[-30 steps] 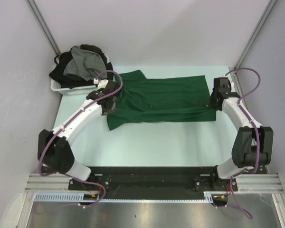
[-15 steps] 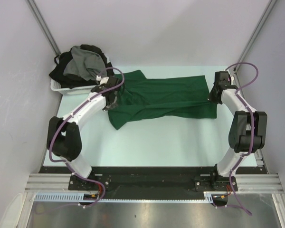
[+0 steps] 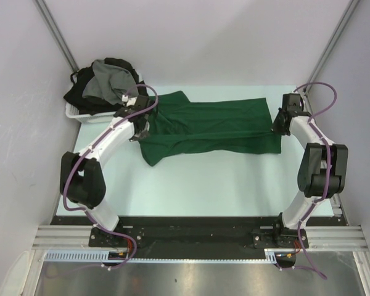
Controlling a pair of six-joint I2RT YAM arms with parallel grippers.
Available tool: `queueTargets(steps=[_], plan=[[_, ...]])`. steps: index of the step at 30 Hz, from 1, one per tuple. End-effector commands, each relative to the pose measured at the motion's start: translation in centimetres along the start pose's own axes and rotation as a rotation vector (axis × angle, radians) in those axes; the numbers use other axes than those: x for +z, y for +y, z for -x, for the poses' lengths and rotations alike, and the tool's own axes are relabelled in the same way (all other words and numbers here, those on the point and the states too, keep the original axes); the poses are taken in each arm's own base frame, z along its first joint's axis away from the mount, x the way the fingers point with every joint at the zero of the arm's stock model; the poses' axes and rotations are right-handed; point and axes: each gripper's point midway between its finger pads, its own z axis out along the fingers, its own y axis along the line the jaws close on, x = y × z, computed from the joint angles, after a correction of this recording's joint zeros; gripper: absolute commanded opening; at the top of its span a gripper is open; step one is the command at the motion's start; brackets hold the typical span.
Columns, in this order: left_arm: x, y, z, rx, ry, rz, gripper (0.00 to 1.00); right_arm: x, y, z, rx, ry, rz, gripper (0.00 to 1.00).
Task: Fold and stack the t-shirts
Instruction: Fold the flattened tshirt in 1/3 of the way
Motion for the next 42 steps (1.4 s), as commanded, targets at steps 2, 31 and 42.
queueTargets(steps=[2, 31, 42], plan=[[-1.1, 6.1, 3.4, 0.053, -0.066, 0.238, 0.0, -1.4, -1.5, 2.7, 0.01, -0.103, -0.002, 0.0], [0.0, 10.1, 6.2, 0.061, -0.073, 0.259, 0.0, -1.8, -2.0, 4.5, -0.03, -0.159, -0.009, 0.0], [2.2, 7.8, 7.1, 0.071, -0.049, 0.21, 0.0, 1.1, -0.7, 10.7, -0.056, -0.234, -0.041, 0.0]])
